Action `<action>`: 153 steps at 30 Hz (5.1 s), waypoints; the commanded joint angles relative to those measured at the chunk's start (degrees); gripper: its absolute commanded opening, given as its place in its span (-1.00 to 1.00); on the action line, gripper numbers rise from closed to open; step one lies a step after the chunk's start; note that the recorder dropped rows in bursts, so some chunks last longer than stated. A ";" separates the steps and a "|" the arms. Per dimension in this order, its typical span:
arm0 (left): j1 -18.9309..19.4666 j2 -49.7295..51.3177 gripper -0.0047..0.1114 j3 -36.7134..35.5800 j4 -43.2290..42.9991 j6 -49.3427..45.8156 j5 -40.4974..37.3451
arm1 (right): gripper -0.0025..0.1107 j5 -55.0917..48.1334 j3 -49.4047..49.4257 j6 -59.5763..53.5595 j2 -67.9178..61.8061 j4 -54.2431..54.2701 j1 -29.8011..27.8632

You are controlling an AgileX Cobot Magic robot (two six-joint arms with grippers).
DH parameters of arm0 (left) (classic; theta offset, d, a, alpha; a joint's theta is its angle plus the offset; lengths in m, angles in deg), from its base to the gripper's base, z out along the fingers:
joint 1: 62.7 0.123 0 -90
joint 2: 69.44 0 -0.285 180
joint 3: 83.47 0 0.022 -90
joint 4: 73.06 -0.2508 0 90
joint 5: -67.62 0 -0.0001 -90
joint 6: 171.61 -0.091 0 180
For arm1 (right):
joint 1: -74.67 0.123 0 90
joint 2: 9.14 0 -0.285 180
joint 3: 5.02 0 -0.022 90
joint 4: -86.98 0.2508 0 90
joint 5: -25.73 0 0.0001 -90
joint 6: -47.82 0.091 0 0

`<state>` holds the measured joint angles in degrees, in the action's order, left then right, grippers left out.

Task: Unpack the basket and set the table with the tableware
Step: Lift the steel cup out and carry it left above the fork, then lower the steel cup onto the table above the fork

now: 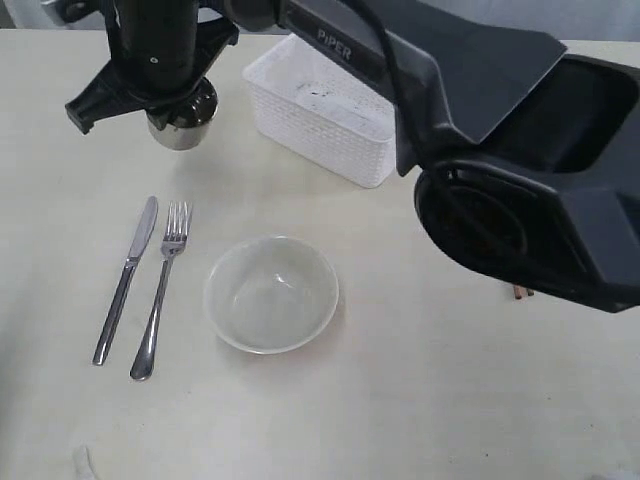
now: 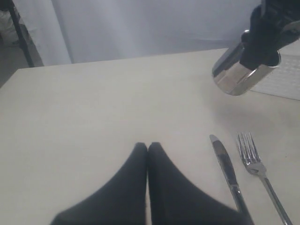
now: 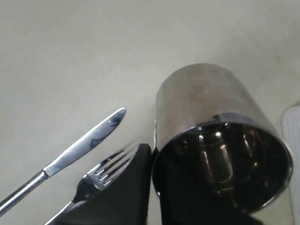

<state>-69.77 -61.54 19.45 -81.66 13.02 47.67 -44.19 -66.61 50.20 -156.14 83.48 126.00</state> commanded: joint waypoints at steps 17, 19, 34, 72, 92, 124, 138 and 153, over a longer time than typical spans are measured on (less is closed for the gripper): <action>-0.29 -0.11 -0.92 -0.13 0.11 0.13 0.03 | -0.96 0.74 -0.65 -1.58 -4.46 1.52 -1.22; -0.29 -0.11 -0.92 -0.13 0.11 0.13 0.03 | -0.96 0.91 -0.65 -1.86 -4.46 1.87 -1.22; -0.29 -0.11 -0.92 -0.13 0.11 0.13 0.03 | -0.96 4.98 -0.65 -4.99 -4.84 3.04 -1.22; -0.29 -0.11 -0.92 -0.13 -0.19 0.13 0.03 | -0.96 3.00 -0.41 -17.20 -4.50 2.03 -1.22; -0.29 -0.11 -0.92 -0.13 -0.19 0.13 0.03 | -0.96 2.34 1.01 -16.60 -5.00 2.20 -1.22; -0.29 -0.11 -0.92 -0.13 -0.19 0.13 0.03 | -0.58 3.31 6.40 -17.00 -2.35 5.64 -3.25; -0.29 -0.11 -0.92 -0.13 -0.19 0.13 0.03 | -0.38 12.05 7.67 -19.95 -2.02 6.79 -3.38; -0.29 -0.11 -0.92 -0.13 -0.19 0.13 0.03 | -0.38 16.08 7.67 -21.94 -2.02 8.44 -3.38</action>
<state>-69.77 -61.54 19.45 -81.66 13.02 47.67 -28.70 -59.02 29.24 -158.81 90.94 122.83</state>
